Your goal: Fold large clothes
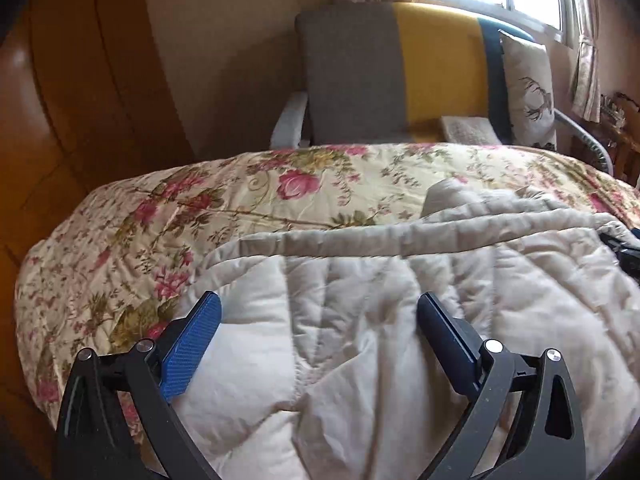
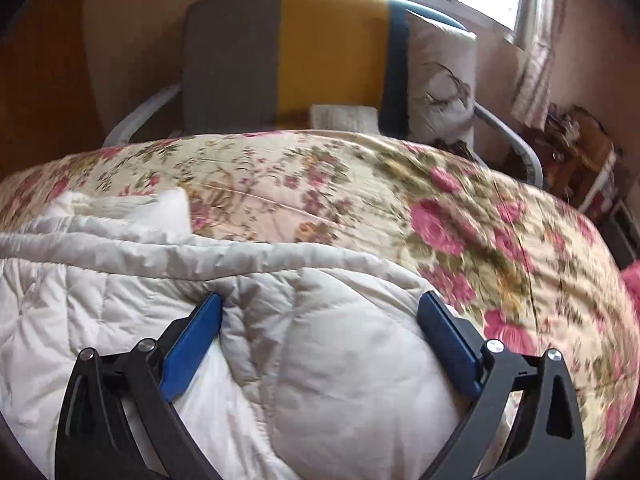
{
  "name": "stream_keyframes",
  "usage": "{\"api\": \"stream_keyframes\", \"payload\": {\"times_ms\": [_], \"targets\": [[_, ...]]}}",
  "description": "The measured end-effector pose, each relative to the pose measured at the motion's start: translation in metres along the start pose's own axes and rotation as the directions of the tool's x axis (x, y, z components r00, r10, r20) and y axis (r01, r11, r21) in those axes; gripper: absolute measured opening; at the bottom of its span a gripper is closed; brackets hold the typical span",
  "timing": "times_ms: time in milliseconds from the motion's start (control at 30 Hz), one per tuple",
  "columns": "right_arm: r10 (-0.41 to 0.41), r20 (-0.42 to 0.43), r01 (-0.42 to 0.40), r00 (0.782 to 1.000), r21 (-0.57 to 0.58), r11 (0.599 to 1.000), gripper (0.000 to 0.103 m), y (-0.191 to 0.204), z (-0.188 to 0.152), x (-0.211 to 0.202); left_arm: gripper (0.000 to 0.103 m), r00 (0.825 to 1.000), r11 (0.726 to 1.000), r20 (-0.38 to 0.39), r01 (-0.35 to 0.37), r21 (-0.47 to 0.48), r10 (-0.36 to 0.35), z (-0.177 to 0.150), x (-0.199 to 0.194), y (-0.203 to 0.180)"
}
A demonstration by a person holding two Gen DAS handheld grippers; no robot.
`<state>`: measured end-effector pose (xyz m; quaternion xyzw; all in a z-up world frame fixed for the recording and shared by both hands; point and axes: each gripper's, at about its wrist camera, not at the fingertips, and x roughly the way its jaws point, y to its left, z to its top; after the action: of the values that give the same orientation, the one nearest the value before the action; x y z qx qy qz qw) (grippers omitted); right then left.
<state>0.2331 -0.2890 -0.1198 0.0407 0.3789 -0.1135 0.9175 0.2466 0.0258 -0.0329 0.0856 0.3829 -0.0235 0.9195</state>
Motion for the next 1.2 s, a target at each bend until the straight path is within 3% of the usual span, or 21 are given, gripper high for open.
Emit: {"api": "stream_keyframes", "payload": {"times_ms": [100,233,400,533,633,700,833,933,1000,1067,1167,1200], "targets": [[0.053,-0.005,-0.052,0.999,0.081,0.995,0.101,-0.018,-0.010,0.011,0.100,0.996,0.996,0.011,0.084,-0.034,-0.084,-0.008,0.024,0.006],[0.044,-0.029,-0.042,0.999,0.069,0.997,0.101,-0.013,-0.006,0.022,0.100,0.983,0.978,-0.026,0.176,-0.109,-0.179,-0.002,0.053,0.010],[0.081,-0.010,-0.080,0.997,0.090,0.993,0.101,-0.018,-0.007,0.013,0.100,0.982,0.974,-0.024,0.182,-0.132,-0.187,-0.007,0.028,0.016],[0.077,0.006,-0.078,0.997,0.080,0.994,0.101,-0.014,-0.011,-0.029,0.100,0.983,0.959,0.056,0.182,-0.219,-0.174,-0.022,-0.024,0.043],[0.154,0.100,-0.160,0.983,0.062,0.985,0.101,-0.006,-0.026,-0.080,0.100,0.990,0.943,0.099,0.130,-0.306,-0.104,-0.040,-0.052,0.072],[0.172,0.156,-0.175,0.973,0.008,0.984,0.101,0.004,-0.042,-0.110,0.100,0.992,0.924,0.086,0.121,-0.363,-0.096,-0.054,-0.060,0.089],[0.157,0.219,-0.138,0.963,-0.102,0.985,0.101,0.027,-0.078,-0.143,0.100,0.987,0.886,0.011,0.147,-0.441,-0.158,-0.091,-0.060,0.112],[0.138,0.197,-0.102,0.971,-0.184,0.978,0.101,0.044,-0.102,-0.136,0.100,0.973,0.853,-0.002,0.201,-0.481,-0.231,-0.114,-0.054,0.118],[0.105,0.152,-0.070,0.983,-0.220,0.973,0.101,0.052,-0.116,-0.118,0.100,0.945,0.811,-0.013,0.274,-0.518,-0.327,-0.126,-0.048,0.119],[0.128,0.160,-0.099,0.979,-0.174,0.980,0.101,0.048,-0.126,-0.109,0.100,0.922,0.773,-0.008,0.320,-0.549,-0.387,-0.135,-0.045,0.117],[0.149,0.188,-0.124,0.971,-0.138,0.983,0.101,0.042,-0.132,-0.109,0.100,0.914,0.771,0.019,0.352,-0.532,-0.404,-0.142,-0.048,0.113],[0.151,0.193,-0.126,0.969,-0.137,0.983,0.101,0.041,-0.133,-0.109,0.099,0.906,0.758,0.023,0.367,-0.539,-0.422,-0.144,-0.048,0.113]]}}
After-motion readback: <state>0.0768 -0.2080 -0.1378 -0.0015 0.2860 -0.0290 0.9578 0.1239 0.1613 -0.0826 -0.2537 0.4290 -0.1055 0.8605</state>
